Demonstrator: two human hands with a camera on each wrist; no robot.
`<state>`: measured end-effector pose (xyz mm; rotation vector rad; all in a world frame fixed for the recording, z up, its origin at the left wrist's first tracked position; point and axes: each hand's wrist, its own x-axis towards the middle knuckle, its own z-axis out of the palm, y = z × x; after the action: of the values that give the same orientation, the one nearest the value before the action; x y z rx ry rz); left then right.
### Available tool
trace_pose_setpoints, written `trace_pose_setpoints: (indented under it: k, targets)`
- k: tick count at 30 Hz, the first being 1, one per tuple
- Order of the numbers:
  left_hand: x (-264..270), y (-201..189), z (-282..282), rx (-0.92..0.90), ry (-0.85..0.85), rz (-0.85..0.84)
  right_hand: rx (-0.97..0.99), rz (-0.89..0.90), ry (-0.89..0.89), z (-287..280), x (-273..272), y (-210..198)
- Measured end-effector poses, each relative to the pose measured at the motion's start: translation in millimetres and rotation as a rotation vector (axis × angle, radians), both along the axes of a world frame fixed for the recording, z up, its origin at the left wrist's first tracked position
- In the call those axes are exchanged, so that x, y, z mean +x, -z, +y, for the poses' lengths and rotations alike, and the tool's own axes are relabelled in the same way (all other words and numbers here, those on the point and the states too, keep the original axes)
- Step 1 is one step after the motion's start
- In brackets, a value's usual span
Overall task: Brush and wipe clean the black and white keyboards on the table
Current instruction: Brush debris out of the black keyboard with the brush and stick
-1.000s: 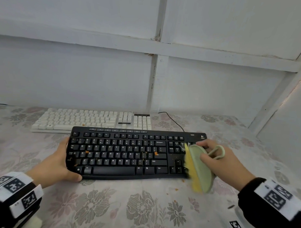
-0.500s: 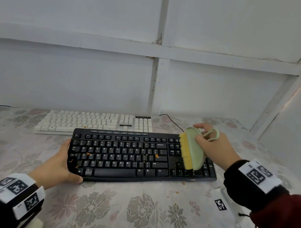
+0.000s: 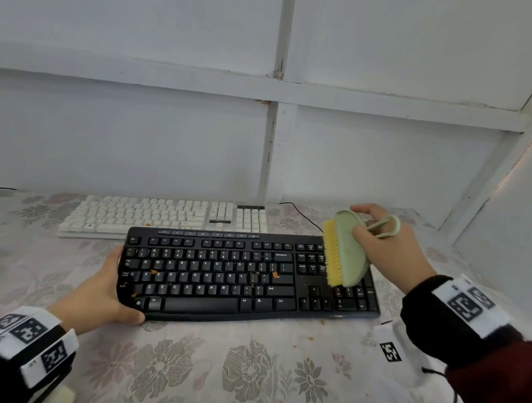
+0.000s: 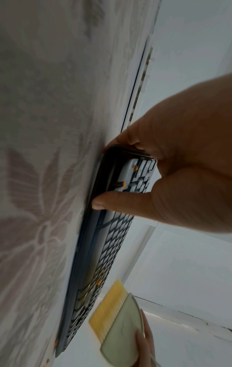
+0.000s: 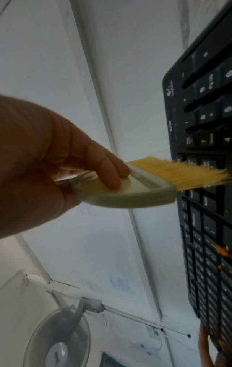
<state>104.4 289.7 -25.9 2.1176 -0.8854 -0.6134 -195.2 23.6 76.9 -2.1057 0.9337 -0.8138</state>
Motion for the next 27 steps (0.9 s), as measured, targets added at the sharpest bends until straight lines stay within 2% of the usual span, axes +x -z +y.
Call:
trace_pose_setpoints:
  k: [4,9,12,17,20,27]
  targets:
    - [3.2,1.8,1.4,-0.011,0.003,0.013,-0.003,0.043,-0.033,4.6,5.9,12.8]
    - [4.1,3.0,1.8,-0.036,0.020,0.013,0.022,0.165,-0.093,24.7,-16.5,41.8]
    - [5.3,4.3,1.8,-0.035,0.024,0.008,0.080,0.186,-0.131,30.3,-28.7,38.3]
    - [4.3,4.7,1.6,-0.033,0.025,0.001,0.039,0.026,-0.052,14.4,-18.8,9.0]
    - [3.6,2.9,2.0,-0.041,0.024,0.017,0.025,-0.015,-0.026,5.8,-3.5,8.0]
    - [2.4,1.7,3.2,-0.032,0.023,0.033,0.058,0.232,-0.102,18.4,-17.7,31.3]
